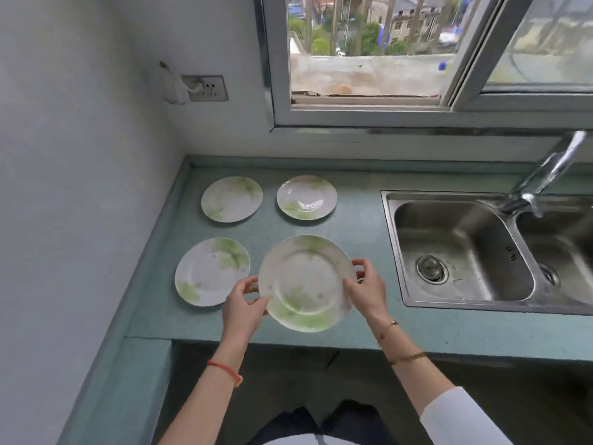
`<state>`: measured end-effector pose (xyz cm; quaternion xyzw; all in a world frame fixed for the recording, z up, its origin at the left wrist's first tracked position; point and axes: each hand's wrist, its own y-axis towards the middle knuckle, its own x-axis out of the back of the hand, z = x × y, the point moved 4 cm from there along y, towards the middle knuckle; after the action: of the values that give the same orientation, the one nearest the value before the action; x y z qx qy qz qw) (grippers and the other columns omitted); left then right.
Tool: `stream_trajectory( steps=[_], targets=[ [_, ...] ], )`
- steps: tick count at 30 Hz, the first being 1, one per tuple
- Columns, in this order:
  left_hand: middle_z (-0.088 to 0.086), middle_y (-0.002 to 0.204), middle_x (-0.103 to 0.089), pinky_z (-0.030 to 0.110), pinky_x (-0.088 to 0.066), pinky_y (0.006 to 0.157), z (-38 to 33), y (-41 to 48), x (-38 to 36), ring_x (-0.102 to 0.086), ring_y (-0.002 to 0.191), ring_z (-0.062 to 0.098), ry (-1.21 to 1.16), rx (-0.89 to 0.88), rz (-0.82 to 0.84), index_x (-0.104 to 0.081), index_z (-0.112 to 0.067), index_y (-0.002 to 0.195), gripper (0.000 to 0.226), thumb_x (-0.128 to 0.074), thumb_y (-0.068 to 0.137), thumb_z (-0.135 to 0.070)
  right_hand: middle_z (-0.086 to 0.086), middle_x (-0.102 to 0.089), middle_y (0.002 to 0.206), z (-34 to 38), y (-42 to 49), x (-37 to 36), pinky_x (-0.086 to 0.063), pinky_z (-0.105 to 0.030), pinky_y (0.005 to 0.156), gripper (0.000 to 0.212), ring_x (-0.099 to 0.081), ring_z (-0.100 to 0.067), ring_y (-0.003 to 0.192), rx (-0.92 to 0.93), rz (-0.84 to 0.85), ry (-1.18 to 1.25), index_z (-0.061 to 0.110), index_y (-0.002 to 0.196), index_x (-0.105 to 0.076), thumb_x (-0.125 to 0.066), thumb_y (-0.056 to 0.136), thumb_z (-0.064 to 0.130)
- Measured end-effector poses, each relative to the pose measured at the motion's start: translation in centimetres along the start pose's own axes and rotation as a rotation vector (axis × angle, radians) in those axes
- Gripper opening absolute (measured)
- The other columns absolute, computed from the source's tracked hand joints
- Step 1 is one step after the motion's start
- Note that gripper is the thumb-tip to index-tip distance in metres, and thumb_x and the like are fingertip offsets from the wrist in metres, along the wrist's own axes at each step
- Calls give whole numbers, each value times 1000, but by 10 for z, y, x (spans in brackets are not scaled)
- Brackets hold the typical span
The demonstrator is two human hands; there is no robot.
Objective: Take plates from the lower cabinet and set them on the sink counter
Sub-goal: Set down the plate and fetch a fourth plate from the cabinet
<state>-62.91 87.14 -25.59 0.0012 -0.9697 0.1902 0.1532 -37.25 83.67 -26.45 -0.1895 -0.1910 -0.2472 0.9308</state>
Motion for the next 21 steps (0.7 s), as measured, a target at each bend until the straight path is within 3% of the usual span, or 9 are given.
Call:
stream_trajectory(
  steps=[4,8,13,18,21],
  targets=[
    [2,114,-66,34,-63,74,5,43,-1,-68,89,13,31,28,11,-60,-14,123,44,-69,83,0,-8,-63,100,1,36,-28,-58,-46,79,36,-63,-26,90,-77,10,-67,16,119,-56,-61,84,11],
    [-1,110,-65,38,-62,79,17,75,-9,-68,88,13,47,98,40,-60,-14,124,45,-69,82,-2,-13,-62,105,-3,67,-49,-55,-44,81,35,-61,-30,94,-106,23,-136,14,117,-56,-59,82,10],
    [4,117,-66,47,-58,90,36,102,-22,-69,100,24,53,197,62,-61,-15,125,48,-70,80,-3,-14,-60,111,-16,94,-68,-54,-44,85,37,-59,-30,98,-121,63,-261,14,120,-53,-56,84,11],
    [3,113,-66,45,-58,90,48,113,-31,-66,106,25,47,267,88,-61,-17,126,49,-67,80,-1,-13,-56,111,-25,107,-77,-54,-46,87,36,-58,-31,99,-140,96,-329,14,119,-52,-55,84,10],
    [-2,105,-67,43,-60,86,51,113,-35,-66,103,24,26,294,86,-63,-24,115,44,-63,80,3,-13,-57,111,-32,110,-79,-53,-45,85,38,-57,-31,99,-147,108,-367,13,121,-51,-56,83,10]
  ],
)
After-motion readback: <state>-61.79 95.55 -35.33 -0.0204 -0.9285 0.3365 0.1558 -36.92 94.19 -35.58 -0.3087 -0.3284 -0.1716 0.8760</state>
